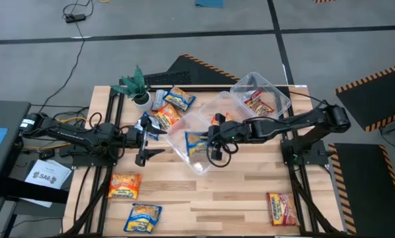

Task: Sort Maruchan noodles
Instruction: Put the blue noodle pack into the left transparent bin

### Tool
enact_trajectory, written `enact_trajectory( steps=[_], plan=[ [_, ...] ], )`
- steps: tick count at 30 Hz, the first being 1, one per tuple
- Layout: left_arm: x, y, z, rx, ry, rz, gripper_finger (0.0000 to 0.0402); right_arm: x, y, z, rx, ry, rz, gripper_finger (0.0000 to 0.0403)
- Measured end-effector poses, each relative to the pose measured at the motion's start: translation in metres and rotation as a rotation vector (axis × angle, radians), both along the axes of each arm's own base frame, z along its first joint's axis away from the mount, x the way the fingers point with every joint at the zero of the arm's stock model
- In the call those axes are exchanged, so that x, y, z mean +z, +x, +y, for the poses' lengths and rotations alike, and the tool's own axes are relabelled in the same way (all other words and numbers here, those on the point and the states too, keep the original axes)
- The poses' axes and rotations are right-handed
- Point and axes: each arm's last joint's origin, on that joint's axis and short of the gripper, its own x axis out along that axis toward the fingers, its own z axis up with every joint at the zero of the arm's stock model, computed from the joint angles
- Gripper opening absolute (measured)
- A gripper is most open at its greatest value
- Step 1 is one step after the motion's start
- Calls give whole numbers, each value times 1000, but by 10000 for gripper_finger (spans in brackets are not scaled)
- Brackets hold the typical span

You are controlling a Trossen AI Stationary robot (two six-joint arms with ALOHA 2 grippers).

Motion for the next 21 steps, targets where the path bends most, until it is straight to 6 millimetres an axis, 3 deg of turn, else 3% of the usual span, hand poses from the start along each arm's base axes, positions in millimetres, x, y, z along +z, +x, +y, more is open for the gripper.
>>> enact_trajectory(
  steps=[6, 10, 15, 21],
  plan=[
    [1, 0, 1, 37, -11, -7, 306, 16, -9, 5, 31, -19, -48, 232],
    [-1, 0, 6, 187, -98, 8, 306, 32, -26, 6, 46, -39, -44, 288],
    [-16, -1, 20, 535, -281, 113, 306, 50, -55, 2, -20, -14, -29, 308],
    [-31, -6, 49, 831, -539, 419, 306, 60, -73, -1, -78, 10, -30, 307]
  ],
)
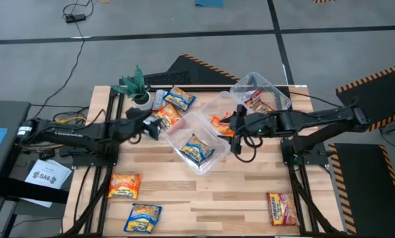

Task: Sort Maruchan noodles
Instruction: Put the blue noodle pack into the left transparent bin

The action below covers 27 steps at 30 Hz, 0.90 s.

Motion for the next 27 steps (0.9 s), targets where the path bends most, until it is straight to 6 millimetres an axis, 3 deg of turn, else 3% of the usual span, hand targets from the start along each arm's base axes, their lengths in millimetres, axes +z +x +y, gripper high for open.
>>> enact_trajectory(
  steps=[3, 8, 27],
  plan=[
    [-14, -10, 10, 132, -117, 141, 306, 2, -1, 0, 0, 3, -11, 307],
    [-31, -16, 23, 261, -202, 232, 306, 0, 1, 0, -6, 13, -7, 306],
    [-68, 2, 43, 256, -384, 383, 306, -6, 5, 1, -7, 15, 20, 306]
  ],
)
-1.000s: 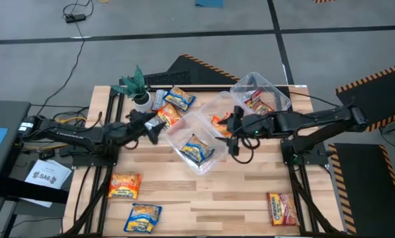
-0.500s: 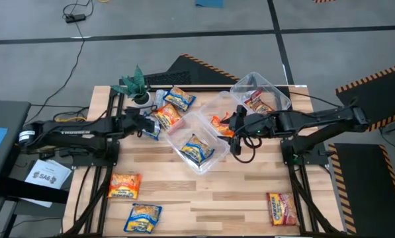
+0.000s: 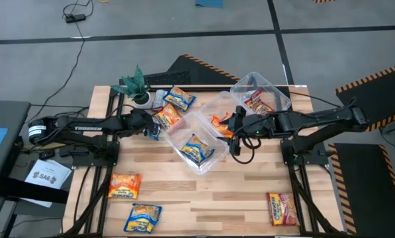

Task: Sort Maruchan noodles
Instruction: Put the blue noodle pack into the left transparent bin

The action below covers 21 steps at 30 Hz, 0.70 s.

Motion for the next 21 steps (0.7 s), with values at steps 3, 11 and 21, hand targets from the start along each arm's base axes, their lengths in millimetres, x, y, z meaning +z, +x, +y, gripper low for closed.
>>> enact_trajectory(
  steps=[3, 11, 21],
  plan=[
    [0, 0, -1, -10, -11, 1, 306, 0, 0, 0, 0, 2, 0, 306],
    [-3, -5, -2, -6, -45, 49, 224, 0, 0, 0, 0, 2, -1, 306],
    [4, -2, -2, -80, -39, 100, 10, 0, 0, 0, 0, 2, -2, 306]
  ],
)
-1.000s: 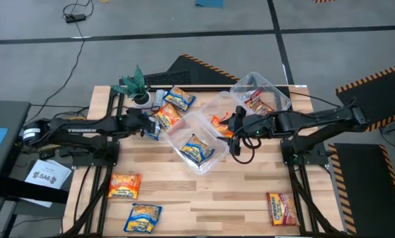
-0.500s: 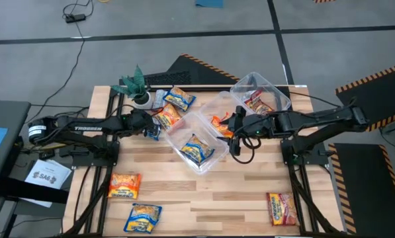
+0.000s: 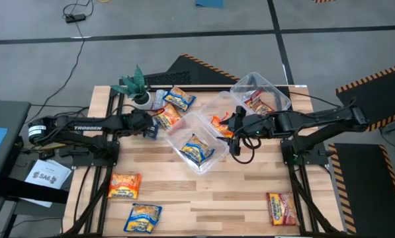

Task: Sort Maruchan noodles
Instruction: Put the blue noodle pack into the left transparent bin

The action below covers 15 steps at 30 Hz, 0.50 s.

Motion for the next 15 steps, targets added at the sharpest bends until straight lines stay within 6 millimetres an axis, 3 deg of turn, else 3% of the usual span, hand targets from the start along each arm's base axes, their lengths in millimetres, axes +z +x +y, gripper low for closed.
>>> enact_trajectory(
  steps=[15],
  plan=[
    [30, 18, -21, -109, 39, 14, 0, 0, 0, 0, 0, -1, 0, 306]
  ],
)
